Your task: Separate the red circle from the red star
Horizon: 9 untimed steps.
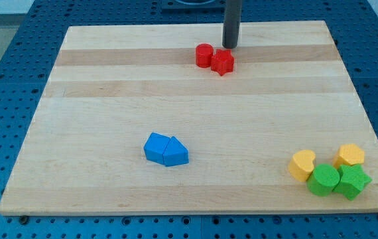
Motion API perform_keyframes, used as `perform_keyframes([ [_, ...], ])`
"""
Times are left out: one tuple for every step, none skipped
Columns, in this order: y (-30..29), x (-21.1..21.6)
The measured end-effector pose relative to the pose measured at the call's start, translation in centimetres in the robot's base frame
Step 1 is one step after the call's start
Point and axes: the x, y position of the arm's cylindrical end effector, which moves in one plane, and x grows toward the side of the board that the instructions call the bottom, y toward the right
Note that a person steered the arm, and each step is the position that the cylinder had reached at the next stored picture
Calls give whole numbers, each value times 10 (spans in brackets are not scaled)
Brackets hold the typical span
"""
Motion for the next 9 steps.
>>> perform_keyframes([
  [-13,0],
  [-23,1],
  [-37,6],
  [-55,29],
  [-66,47],
  [-80,64],
  [-94,81],
  [-101,92],
  [-109,101],
])
